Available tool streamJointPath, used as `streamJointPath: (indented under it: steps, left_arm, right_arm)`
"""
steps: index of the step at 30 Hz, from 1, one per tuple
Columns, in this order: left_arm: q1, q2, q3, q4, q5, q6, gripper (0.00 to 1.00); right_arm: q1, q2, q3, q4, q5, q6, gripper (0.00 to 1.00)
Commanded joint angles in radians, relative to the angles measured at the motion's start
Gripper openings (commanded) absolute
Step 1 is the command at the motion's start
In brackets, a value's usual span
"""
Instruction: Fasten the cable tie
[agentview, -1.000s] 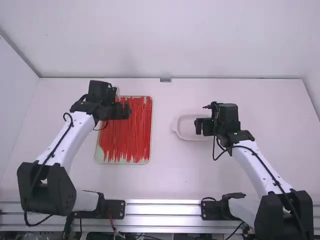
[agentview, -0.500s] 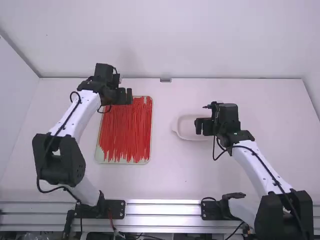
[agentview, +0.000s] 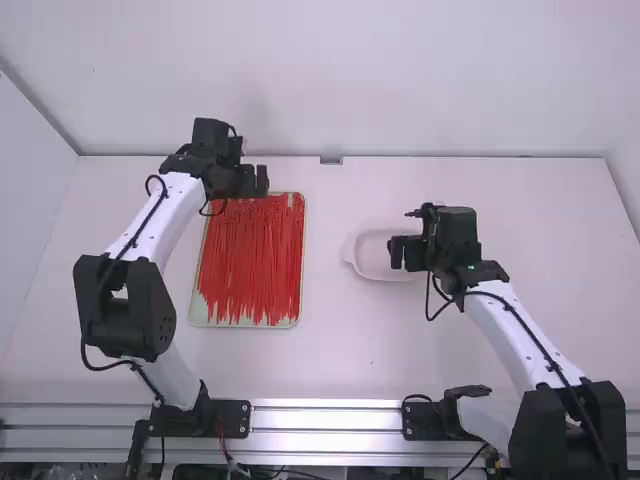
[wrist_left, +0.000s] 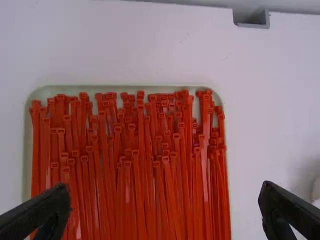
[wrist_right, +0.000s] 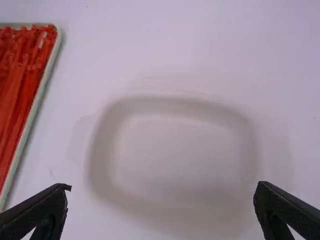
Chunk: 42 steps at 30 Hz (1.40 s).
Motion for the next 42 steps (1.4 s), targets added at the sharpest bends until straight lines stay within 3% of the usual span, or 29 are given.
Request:
streamJointPath:
  steps: [1, 22, 42]
  left_arm:
    - [-0.003, 0.012, 0.027, 0.003, 0.035, 0.004, 0.99]
    - [-0.010, 0.074, 0.026, 0.056, 0.055, -0.006, 0.99]
    - [-0.024, 0.124, 0.024, 0.112, 0.055, 0.002, 0.99]
  right_arm:
    - [0.000, 0.008, 0.039, 0.010, -0.070, -0.010, 1.00]
    - [0.000, 0.008, 0.039, 0.042, -0.373, -0.060, 1.00]
    - [0.000, 0.008, 0.039, 0.038, -0.399, -0.061, 1.00]
